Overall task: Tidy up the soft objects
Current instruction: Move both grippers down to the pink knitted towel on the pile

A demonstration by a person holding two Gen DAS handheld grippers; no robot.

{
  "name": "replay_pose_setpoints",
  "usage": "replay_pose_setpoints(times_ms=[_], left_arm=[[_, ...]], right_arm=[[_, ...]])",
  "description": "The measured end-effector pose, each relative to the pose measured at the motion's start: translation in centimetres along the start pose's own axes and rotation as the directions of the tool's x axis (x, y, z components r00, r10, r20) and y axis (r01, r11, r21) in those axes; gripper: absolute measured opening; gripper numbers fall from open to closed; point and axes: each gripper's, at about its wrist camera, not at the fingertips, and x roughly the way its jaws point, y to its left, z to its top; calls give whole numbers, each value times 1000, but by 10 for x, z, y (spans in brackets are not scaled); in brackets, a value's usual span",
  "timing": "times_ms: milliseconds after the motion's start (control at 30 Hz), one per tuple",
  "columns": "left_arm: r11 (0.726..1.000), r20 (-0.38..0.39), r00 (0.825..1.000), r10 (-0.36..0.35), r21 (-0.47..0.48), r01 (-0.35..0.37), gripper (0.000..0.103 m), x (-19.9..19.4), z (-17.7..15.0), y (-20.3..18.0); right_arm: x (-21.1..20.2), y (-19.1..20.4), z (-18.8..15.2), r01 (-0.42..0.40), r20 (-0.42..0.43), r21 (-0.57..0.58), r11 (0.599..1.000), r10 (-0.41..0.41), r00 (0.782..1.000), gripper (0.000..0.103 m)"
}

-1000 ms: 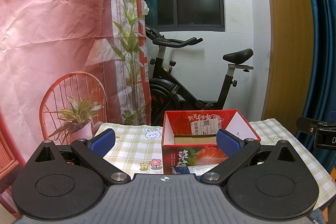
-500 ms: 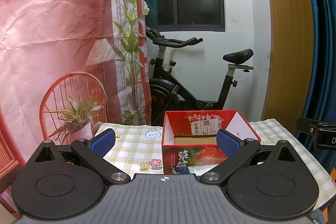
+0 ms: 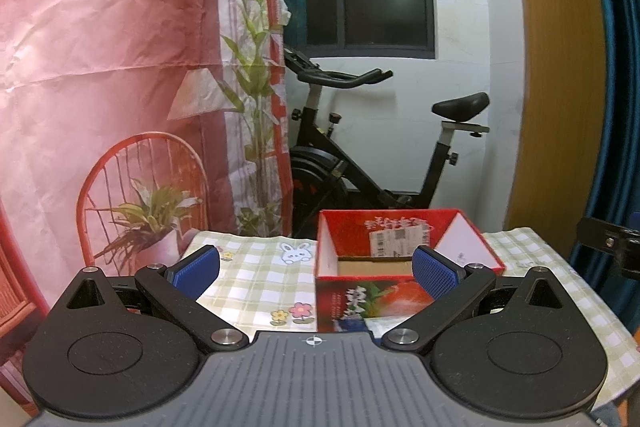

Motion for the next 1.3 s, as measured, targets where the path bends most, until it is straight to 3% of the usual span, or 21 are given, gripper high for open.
replay_pose_setpoints(times_ms=[100, 333, 533, 600, 800, 1033, 1167, 1300], left_arm=[[1000, 4, 1000, -6, -16, 7, 103, 10, -2, 4], [993, -23, 995, -98, -61, 97, 103, 38, -21, 7], [995, -129, 987, -93, -48, 87, 103, 70, -56, 6], [994, -177, 980, -94, -71, 83, 103, 81, -68, 10], [990, -333, 937, -104, -120, 67, 103, 108, -98, 17], [990, -446, 889, -100, -130, 46, 101, 129, -121, 22], [983, -457, 879, -132, -176, 56, 91, 132, -124, 30], [977, -440, 882, -168, -192, 90, 79, 129, -122, 29]], right_arm=[[10, -8, -6, -9, 12, 17, 1000, 9, 1000, 103], [39, -13, -26, -20, 25, 13, 1000, 20, 999, 103], [71, -6, -67, 3, -94, -15, 1000, -5, 996, 103], [79, -3, -83, 27, -131, -27, 999, -30, 991, 103], [97, -1, -123, 2, -261, -15, 1000, -6, 965, 103], [108, -3, -138, -56, -357, 7, 998, 55, 933, 103], [114, -6, -143, -72, -380, 23, 997, 75, 922, 102], [117, -9, -145, -80, -402, 40, 996, 90, 911, 96]])
